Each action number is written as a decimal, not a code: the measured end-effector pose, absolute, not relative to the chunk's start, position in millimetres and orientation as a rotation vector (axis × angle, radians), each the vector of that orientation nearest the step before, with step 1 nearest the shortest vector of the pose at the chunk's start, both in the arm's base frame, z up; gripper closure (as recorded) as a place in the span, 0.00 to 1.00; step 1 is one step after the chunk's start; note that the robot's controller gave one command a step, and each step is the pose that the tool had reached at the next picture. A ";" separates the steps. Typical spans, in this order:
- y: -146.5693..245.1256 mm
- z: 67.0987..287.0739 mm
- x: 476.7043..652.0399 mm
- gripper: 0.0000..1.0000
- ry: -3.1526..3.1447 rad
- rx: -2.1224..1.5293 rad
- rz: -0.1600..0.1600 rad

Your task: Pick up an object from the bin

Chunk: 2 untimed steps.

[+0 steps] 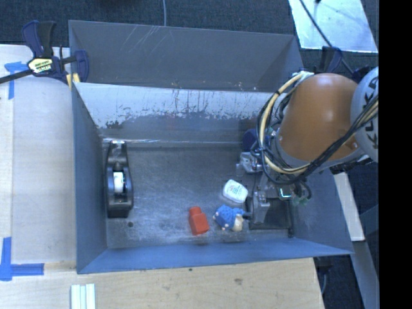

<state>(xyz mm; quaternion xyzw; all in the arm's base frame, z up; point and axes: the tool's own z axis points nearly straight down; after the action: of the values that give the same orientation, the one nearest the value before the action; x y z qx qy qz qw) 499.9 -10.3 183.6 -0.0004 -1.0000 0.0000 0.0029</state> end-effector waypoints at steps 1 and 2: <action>35.7 66.1 489.9 0.00 -3.137 0.005 -0.002; 34.1 70.5 492.4 1.00 -3.146 0.002 -0.001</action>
Offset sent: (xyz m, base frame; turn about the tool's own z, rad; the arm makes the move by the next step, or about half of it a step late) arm -0.0086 0.0444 -0.1136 -0.0002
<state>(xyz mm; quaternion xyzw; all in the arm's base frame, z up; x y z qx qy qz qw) 492.4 34.1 70.5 0.0006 -1.0000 -0.0002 -0.0020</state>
